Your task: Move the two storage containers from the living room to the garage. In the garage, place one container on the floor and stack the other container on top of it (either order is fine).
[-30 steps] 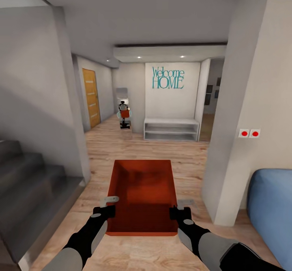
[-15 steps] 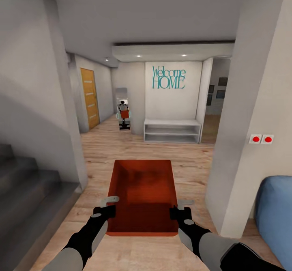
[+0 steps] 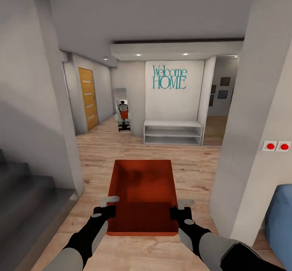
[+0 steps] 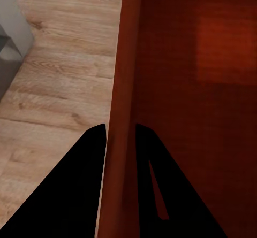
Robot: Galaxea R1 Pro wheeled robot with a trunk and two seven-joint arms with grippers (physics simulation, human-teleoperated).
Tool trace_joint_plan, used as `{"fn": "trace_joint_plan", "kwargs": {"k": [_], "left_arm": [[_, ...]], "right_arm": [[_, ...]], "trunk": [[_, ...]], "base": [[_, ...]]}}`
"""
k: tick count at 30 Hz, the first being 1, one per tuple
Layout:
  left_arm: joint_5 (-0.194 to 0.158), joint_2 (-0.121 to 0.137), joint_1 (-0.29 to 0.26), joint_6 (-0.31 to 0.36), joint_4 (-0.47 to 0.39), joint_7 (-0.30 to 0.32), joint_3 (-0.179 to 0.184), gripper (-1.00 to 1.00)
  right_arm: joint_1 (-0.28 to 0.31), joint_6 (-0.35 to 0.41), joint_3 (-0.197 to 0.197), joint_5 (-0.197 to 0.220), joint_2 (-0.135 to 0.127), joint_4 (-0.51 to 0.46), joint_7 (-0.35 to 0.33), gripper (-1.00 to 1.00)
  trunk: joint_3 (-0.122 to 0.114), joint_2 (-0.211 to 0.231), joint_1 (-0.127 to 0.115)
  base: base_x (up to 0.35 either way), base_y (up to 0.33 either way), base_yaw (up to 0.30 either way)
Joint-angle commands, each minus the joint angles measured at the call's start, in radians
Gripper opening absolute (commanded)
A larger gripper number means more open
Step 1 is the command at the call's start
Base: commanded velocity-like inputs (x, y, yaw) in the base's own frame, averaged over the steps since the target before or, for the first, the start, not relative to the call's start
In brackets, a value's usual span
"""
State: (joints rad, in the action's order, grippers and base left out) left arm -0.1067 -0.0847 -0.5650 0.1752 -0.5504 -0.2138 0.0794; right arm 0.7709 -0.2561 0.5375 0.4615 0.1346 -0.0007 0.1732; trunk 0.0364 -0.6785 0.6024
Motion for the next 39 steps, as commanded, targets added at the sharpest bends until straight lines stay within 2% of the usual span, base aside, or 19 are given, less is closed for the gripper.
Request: {"fn": "trace_joint_plan", "kwargs": {"k": [1, 39], "left_arm": [[0.006, 0.019, -0.001, 0.007, -0.003, -0.016, -0.041, -1.0], [0.005, 0.02, -0.001, 0.007, -0.002, -0.016, -0.04, -1.0]], "right_arm": [[0.001, -0.005, -0.011, 0.014, -0.003, 0.001, 0.003, -1.0], [0.001, -0.005, -0.011, 0.02, -0.004, 0.001, 0.003, -1.0]], "trunk": [[0.002, -0.002, 0.001], [0.002, -0.002, 0.001]], "base": [[0.322, 0.0, 0.0], [0.322, 0.0, 0.0]]}}
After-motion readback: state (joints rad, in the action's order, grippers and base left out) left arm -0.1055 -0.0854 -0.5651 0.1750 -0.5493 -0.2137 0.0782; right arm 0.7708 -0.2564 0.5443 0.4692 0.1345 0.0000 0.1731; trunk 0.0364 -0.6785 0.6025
